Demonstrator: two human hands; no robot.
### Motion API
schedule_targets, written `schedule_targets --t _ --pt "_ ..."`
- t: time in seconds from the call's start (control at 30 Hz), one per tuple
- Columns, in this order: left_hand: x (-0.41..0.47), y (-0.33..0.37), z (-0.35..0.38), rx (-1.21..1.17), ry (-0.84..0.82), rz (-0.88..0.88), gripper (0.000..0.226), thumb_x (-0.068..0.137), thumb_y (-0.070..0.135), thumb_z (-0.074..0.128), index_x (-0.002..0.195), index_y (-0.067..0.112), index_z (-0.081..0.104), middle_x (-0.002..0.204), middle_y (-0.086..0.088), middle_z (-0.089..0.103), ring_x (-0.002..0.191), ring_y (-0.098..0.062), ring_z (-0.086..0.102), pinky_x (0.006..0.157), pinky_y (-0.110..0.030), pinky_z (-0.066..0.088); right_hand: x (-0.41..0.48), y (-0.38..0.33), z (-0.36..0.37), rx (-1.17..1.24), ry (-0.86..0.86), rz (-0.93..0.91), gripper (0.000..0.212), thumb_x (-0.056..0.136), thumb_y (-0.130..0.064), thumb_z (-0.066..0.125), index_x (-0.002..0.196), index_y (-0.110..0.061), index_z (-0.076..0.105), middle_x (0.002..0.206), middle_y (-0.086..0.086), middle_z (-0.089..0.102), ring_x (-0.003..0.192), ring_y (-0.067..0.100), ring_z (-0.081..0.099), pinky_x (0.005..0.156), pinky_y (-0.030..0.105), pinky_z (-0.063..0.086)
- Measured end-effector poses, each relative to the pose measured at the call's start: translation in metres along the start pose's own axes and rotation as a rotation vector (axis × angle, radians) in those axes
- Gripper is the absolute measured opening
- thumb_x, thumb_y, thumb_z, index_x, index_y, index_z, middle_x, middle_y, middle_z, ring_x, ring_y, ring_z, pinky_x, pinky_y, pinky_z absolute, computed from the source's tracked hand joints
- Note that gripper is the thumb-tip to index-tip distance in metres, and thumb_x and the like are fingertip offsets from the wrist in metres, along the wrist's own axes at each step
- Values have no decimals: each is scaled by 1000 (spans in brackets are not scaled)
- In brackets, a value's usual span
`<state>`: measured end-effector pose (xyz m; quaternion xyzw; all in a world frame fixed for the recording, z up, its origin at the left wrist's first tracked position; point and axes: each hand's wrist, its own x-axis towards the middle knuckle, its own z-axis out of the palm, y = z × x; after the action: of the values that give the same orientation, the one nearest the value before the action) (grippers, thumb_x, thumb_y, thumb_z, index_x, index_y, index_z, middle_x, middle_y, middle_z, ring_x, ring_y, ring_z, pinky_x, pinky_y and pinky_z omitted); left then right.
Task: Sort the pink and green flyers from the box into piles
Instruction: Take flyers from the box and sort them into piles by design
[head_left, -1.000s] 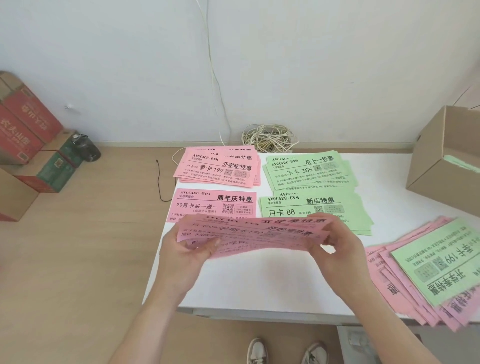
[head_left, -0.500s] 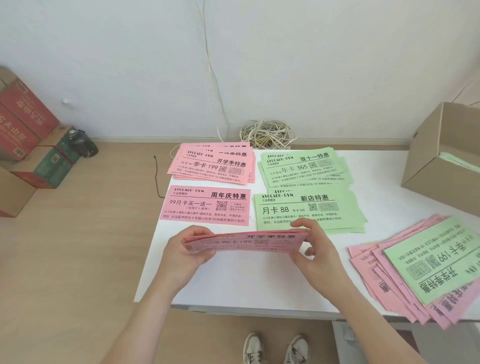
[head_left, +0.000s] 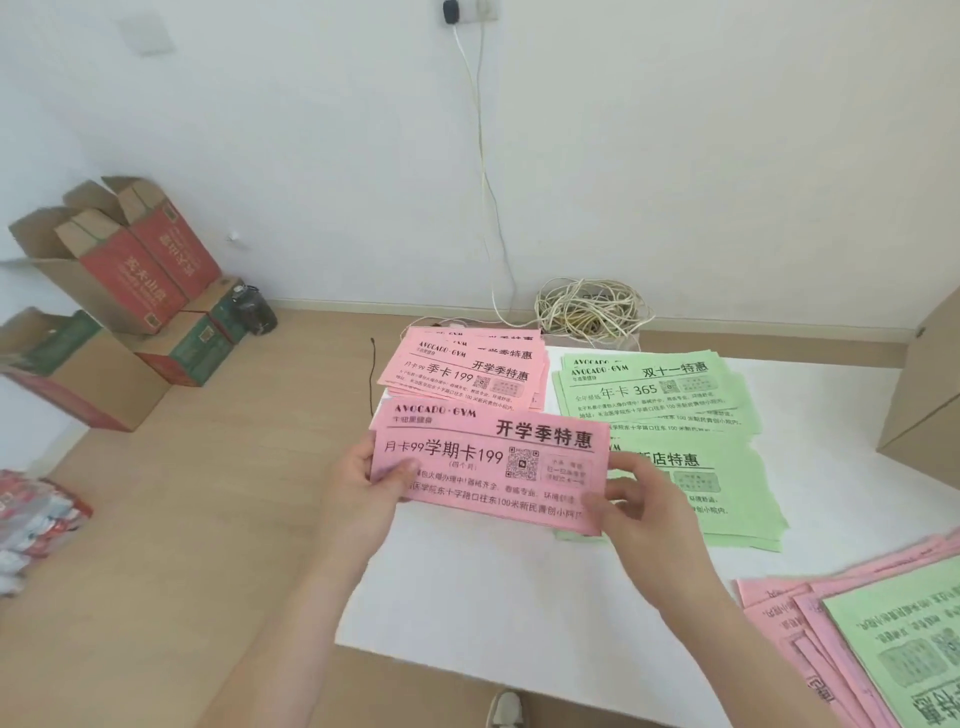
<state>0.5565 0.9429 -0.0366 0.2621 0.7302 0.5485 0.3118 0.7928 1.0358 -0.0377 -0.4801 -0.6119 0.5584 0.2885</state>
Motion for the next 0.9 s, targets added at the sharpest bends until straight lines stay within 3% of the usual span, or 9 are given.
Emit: schedule_targets --t 0.13,0.23,0.33,0.4,0.47,0.53,0.67,0.8,0.9 --pt "56 20 -6 34 124 21 31 87 0 62 93 30 63 92 6 73 85 -19 71 79 -42 56 42 -25 14 -119 -37 -39 50 91 -7 56 129 -35 40 101 -16 69 78 8 65 67 21 51" --pt "104 23 -3 115 116 32 30 87 4 62 94 33 60 96 7 72 85 -18 71 81 -44 55 73 -34 33 -310 -82 -76 52 92 -11 55 138 -30 40 122 -13 61 93 3 58 80 27 49" --pt "145 21 7 240 93 57 28 88 5 61 97 31 57 100 4 69 87 -18 68 81 -35 53 95 -34 52 -506 -87 -74 53 92 -11 52 142 -24 40 137 -6 52 118 12 48 100 30 40" --pt "164 13 11 448 64 82 30 87 9 63 112 23 56 112 -1 67 91 -19 63 78 -31 47 105 -31 63 -653 -95 -51 56 92 -12 50 144 -24 36 145 -5 42 130 20 37 108 36 33" --pt "175 2 9 708 73 167 55 81 14 70 131 18 46 126 -5 56 109 -25 53 88 -35 42 110 -28 71 -773 -114 -24 56 92 -15 48 145 -27 34 150 -8 34 134 21 29 107 44 33" --pt "179 -9 7 850 46 344 65 77 15 73 135 21 44 129 -6 49 120 -28 42 98 -40 40 113 -26 77 -833 -131 -6 53 93 -17 45 143 -30 36 150 -13 32 136 17 24 106 47 31" --pt "176 -24 15 1048 -212 504 29 88 28 61 117 29 62 123 2 51 120 -23 45 96 -42 41 103 -26 71 -841 -100 -8 43 97 -25 44 139 -33 41 147 -20 36 137 10 24 103 44 30" --pt "172 -19 26 1139 -243 460 26 91 29 52 116 26 59 121 5 51 116 -20 45 94 -41 39 67 -28 29 -858 -5 -3 46 97 -34 47 140 -40 35 145 -26 32 136 3 23 103 39 32" --pt "149 -2 52 1005 -281 621 22 89 19 56 110 19 63 116 1 55 111 -22 49 90 -39 43 29 -24 -21 -889 83 70 51 95 -37 50 141 -44 31 144 -26 34 135 4 28 106 40 33"
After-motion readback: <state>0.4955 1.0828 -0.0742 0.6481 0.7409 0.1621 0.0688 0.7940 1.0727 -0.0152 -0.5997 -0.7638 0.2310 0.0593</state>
